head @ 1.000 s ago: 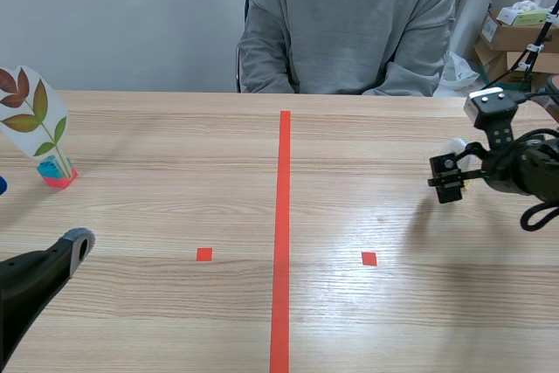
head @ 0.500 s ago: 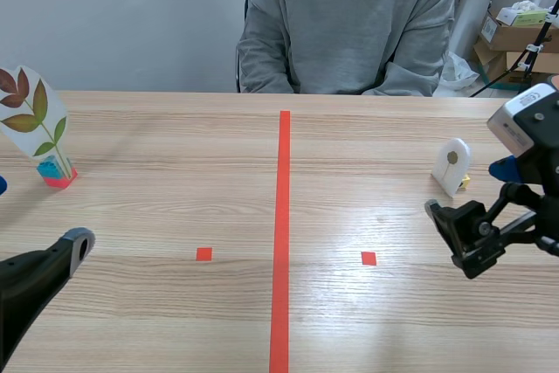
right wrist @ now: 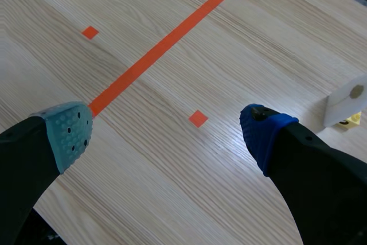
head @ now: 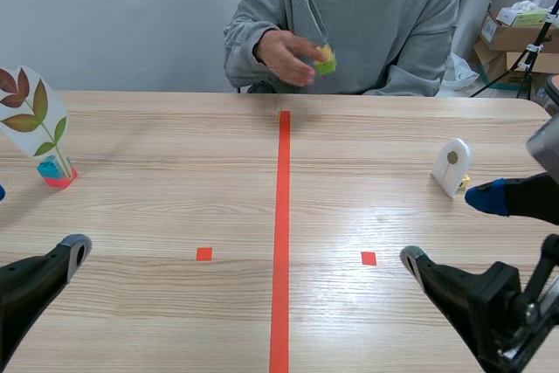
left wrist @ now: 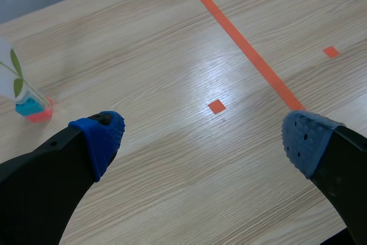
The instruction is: Do the leaf sorting experiment
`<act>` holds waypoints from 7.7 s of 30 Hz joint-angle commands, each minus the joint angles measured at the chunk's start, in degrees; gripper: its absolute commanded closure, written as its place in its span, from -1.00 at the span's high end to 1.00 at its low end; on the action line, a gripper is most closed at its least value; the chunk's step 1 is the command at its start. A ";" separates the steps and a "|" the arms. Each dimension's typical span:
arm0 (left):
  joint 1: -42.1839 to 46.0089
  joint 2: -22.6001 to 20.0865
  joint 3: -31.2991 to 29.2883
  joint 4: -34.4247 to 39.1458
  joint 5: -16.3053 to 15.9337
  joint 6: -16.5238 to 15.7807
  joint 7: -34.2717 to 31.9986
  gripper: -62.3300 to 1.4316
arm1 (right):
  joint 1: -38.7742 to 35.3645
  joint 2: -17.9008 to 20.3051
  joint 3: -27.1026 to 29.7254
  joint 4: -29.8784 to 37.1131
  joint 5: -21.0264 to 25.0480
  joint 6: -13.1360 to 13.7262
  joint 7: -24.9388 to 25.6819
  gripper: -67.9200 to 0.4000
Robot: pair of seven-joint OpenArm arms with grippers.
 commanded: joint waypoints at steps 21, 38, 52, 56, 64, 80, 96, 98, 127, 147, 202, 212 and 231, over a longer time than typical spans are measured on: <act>-0.17 0.42 0.07 0.09 -0.76 0.09 -0.83 0.89 | 1.03 -1.88 3.23 -0.66 1.11 4.07 -0.20 0.55; -0.17 0.42 0.07 0.09 -0.74 0.09 -0.83 0.89 | 1.03 -1.88 3.23 -0.66 1.09 4.09 0.04 0.55; -0.17 0.42 0.07 0.09 -0.74 0.09 -0.85 0.89 | 1.18 -1.88 3.23 -0.66 1.07 4.04 0.02 0.55; -0.17 0.42 0.07 0.09 -0.74 0.09 -0.85 0.89 | 1.18 -1.88 3.23 -0.66 1.07 4.04 0.02 0.55; -0.17 0.42 0.07 0.09 -0.74 0.09 -0.83 0.89 | 1.18 -1.88 3.23 -0.66 1.07 4.04 0.00 0.55; -0.17 0.42 0.07 0.09 -0.74 0.09 -0.83 0.89 | 1.16 -1.88 3.23 -0.66 1.05 4.04 -0.48 0.55; -0.17 0.42 0.07 0.09 -0.74 0.09 -0.83 0.89 | 1.73 -1.88 3.23 -0.68 -3.65 3.10 -2.34 0.56; -0.17 0.42 0.07 0.09 -0.74 0.09 -0.83 0.89 | 3.67 -1.88 3.19 -1.31 -4.85 2.47 -4.02 0.56; -0.17 0.42 0.07 0.07 -0.74 0.09 -0.81 0.89 | 66.34 -4.37 -36.46 -54.62 -5.40 6.69 -5.09 0.56; -0.17 0.42 0.07 0.07 -0.74 0.09 -0.83 0.89 | 70.66 -14.60 -44.30 -58.99 -8.44 6.60 -3.19 0.55; -0.17 0.42 0.07 0.07 -0.76 0.09 -0.81 0.89 | 43.45 -7.52 -19.30 -32.65 -2.73 0.37 -16.33 -0.93; -0.17 0.44 0.07 0.07 -0.76 0.09 -0.83 0.89 | 40.61 -7.02 -3.30 -34.73 -5.62 -1.40 -11.85 -0.93; -0.17 0.44 0.07 0.07 -0.76 0.09 -0.81 0.89 | 54.34 -6.32 -3.19 -55.06 -6.75 -1.84 -6.56 -0.93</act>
